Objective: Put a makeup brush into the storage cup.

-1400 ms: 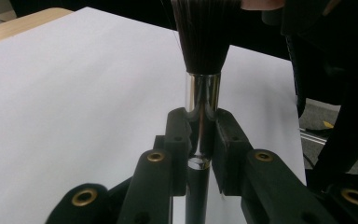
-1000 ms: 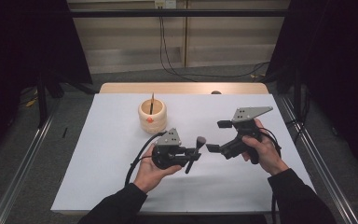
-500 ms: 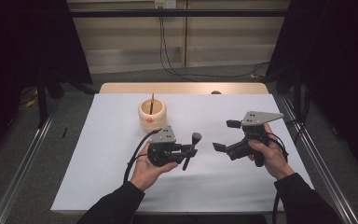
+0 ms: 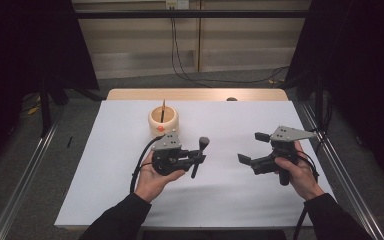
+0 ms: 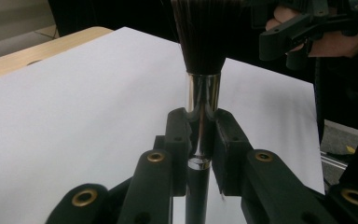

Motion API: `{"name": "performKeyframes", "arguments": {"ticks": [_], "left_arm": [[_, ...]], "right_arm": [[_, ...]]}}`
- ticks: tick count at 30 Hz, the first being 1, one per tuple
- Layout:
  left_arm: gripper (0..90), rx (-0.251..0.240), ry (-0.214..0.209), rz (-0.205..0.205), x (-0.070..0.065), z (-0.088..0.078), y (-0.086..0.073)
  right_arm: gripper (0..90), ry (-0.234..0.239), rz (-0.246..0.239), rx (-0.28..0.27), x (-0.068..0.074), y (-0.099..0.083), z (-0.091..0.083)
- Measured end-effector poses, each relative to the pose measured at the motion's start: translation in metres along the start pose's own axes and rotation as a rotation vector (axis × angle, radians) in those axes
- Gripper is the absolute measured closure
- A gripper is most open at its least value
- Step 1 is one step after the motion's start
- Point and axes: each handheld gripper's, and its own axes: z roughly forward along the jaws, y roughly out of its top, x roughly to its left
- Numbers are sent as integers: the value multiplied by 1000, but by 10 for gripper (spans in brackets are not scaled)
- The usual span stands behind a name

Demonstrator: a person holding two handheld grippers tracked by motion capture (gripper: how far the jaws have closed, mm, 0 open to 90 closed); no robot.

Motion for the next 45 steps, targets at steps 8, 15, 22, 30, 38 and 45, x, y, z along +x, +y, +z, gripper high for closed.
{"name": "performKeyframes", "arguments": {"ticks": [8, 15, 22, 30, 38, 45], "left_arm": [[782, -10, 34, -2, 5, -8, 1], [782, -28, 64, 7, 7, -20, 9], [782, -72, 96, 4, 14, -36, 17], [782, -92, 136, -6, 26, -46, 23], [782, -97, 176, -6, 36, -54, 32], [782, -111, 196, -12, 45, -57, 36]], "right_arm": [[5, -42, 15, -26, 1, -16, -15], [5, -78, 43, -27, 1, -33, -23], [0, -109, 47, -31, 3, -50, -34], [0, -168, 74, -56, 0, -64, -47], [0, -199, 90, -75, 1, -76, -56], [2, -230, 98, -94, -1, -82, -63]]}}
